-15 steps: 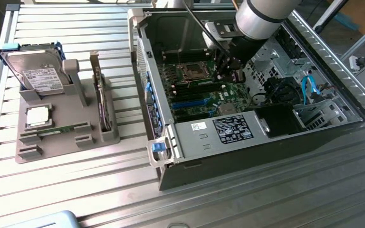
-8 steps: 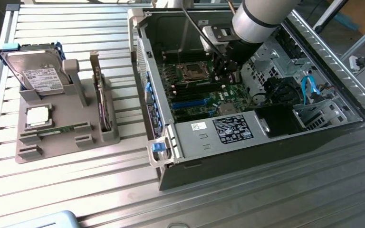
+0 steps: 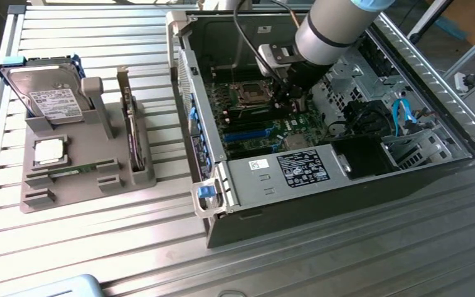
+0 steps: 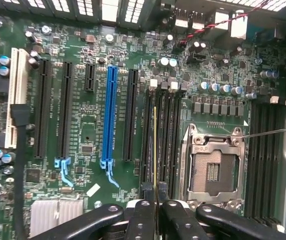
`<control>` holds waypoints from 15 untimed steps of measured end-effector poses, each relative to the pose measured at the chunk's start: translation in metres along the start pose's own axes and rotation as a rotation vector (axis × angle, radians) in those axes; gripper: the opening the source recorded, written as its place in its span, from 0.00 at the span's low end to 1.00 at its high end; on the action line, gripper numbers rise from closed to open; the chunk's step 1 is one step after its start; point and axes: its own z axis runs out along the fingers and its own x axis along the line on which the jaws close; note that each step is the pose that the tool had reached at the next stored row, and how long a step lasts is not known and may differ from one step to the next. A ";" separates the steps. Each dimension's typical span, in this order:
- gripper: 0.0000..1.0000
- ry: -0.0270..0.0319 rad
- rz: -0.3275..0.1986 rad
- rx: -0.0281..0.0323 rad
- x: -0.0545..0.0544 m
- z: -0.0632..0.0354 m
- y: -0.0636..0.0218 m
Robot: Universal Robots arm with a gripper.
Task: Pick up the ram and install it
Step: 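Insert the ram into the slot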
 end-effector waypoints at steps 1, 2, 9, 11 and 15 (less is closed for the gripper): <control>0.12 -0.0030 -0.003 -0.0004 0.000 0.0031 -0.0002; 0.12 -0.0051 -0.004 -0.0005 0.000 0.0049 -0.0003; 0.12 -0.0112 -0.008 -0.0007 0.000 0.0076 -0.0004; 0.12 -0.0112 -0.008 -0.0007 0.000 0.0077 -0.0004; 0.12 -0.0115 -0.008 -0.0005 -0.002 0.0002 -0.0002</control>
